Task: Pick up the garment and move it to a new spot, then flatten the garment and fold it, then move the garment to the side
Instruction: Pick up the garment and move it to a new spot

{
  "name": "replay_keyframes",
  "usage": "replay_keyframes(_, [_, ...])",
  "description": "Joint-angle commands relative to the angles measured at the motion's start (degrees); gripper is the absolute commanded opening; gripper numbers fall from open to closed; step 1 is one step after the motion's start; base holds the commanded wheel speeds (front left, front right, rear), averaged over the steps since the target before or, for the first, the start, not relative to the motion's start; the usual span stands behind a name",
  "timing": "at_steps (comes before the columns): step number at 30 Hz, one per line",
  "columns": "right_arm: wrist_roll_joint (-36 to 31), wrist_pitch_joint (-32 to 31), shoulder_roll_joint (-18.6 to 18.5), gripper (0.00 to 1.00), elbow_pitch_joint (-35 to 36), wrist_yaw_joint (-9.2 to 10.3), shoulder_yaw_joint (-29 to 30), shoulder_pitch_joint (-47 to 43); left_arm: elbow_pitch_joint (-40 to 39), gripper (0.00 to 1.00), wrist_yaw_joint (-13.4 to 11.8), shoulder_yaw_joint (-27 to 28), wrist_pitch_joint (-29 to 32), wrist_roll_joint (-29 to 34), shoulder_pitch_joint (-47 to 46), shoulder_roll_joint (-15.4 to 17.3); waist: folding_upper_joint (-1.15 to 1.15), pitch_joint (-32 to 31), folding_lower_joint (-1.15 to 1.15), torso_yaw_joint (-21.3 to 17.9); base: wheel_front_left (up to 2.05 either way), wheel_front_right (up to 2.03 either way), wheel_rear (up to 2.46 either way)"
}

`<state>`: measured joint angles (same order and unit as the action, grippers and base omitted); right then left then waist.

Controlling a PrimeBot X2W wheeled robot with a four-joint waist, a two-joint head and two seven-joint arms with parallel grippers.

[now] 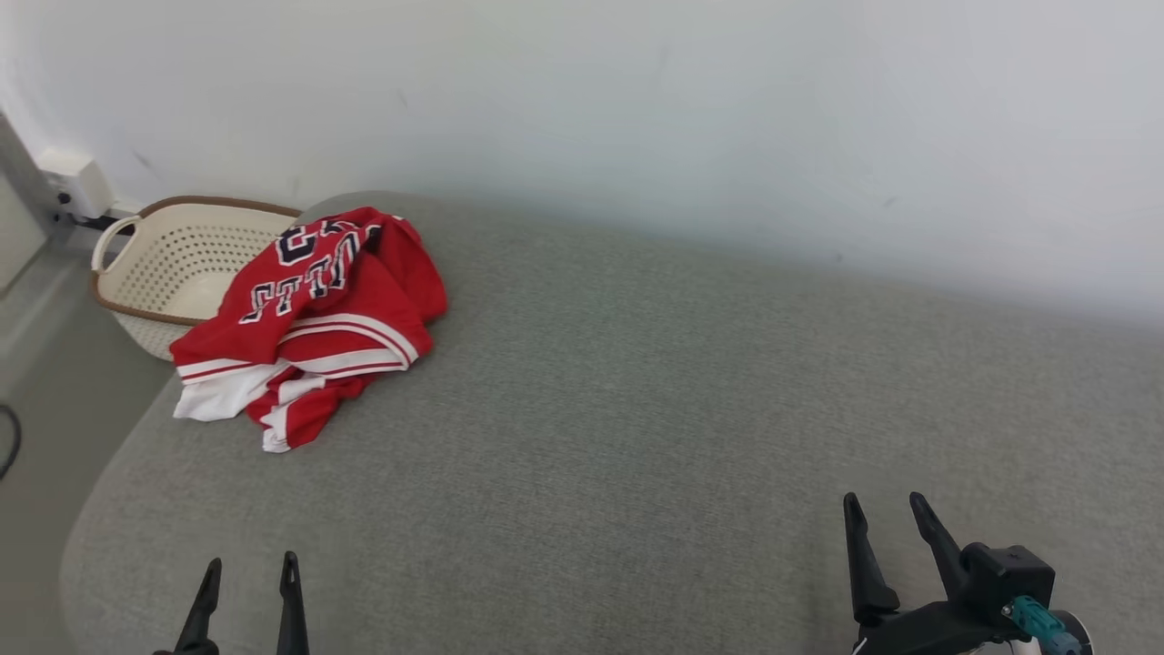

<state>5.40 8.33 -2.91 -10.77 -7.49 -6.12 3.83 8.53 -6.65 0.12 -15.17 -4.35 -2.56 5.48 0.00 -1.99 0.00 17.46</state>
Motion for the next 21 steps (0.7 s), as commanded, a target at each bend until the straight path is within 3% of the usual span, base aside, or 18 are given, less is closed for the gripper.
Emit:
replay_keyframes(1, [0.24,0.18,0.05,1.00,-0.25,0.00,-0.26,-0.22,0.02,1.00,-0.12,0.43,-0.15,0.21,0.08,0.50,0.00,-0.72,0.00,1.63,0.00,0.00,0.00])
replay_keyframes(21, [1.12,0.41,0.04,1.00,-0.66,0.00,-1.43,0.27,-2.05,1.00,-0.32,2.04,-0.15,-0.21,0.58,-0.04,0.00,-0.99,0.00,2.90,0.00,0.00,0.00])
